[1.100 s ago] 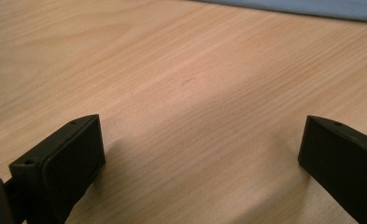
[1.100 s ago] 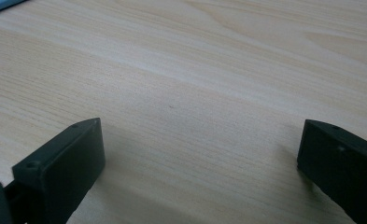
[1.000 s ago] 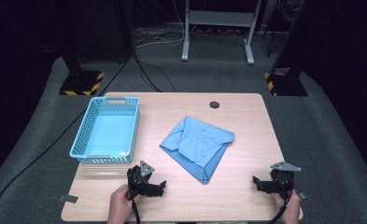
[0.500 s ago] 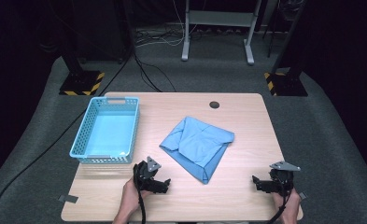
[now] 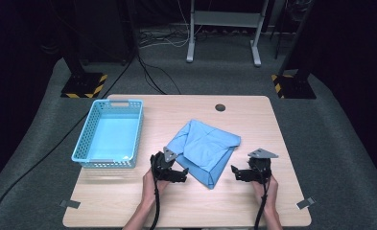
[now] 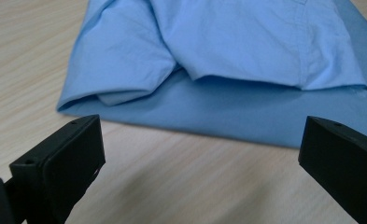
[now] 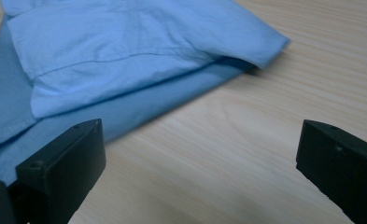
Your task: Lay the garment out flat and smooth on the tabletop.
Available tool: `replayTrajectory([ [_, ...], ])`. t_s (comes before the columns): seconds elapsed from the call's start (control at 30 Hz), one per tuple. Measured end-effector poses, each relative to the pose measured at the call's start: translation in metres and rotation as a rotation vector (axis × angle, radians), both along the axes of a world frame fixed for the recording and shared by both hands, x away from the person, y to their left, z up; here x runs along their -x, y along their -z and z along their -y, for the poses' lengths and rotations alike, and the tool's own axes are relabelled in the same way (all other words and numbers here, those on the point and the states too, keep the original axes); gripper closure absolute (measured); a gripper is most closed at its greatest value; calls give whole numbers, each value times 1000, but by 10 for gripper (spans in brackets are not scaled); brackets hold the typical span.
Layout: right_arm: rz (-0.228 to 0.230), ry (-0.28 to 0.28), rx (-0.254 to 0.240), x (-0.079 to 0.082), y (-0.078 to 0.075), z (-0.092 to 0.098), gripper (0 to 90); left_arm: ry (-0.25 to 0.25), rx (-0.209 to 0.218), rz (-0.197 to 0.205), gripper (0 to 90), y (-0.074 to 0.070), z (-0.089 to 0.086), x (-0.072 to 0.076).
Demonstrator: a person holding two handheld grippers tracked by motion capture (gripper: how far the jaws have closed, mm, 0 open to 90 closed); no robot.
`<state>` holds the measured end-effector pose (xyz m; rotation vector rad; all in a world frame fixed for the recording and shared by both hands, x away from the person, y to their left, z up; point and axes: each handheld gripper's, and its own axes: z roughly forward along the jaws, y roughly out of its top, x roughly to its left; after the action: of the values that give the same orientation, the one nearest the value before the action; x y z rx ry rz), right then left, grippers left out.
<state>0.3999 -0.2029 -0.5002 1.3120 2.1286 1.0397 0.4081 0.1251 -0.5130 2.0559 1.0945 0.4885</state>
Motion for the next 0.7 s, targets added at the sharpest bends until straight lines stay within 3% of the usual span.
replayTrajectory([
  [0.03,-9,-24,13,-7,0,-15,6,-4,-3,8,3,0,3,-2],
  [0.27,-29,-79,41,-26,4,-54,9,-12,-16,8,2,2,20,-16],
  [0.4,-42,-89,45,-31,6,-62,8,-7,-21,-5,3,4,22,-19],
  [0.5,-61,-98,55,-38,12,-75,5,-1,-35,-47,2,12,25,-22],
  [0.6,-76,-102,76,-41,18,-82,4,-2,-38,-49,2,14,25,-23],
  [0.7,-92,-101,67,-43,23,-85,4,-1,-48,-48,1,14,26,-22],
])
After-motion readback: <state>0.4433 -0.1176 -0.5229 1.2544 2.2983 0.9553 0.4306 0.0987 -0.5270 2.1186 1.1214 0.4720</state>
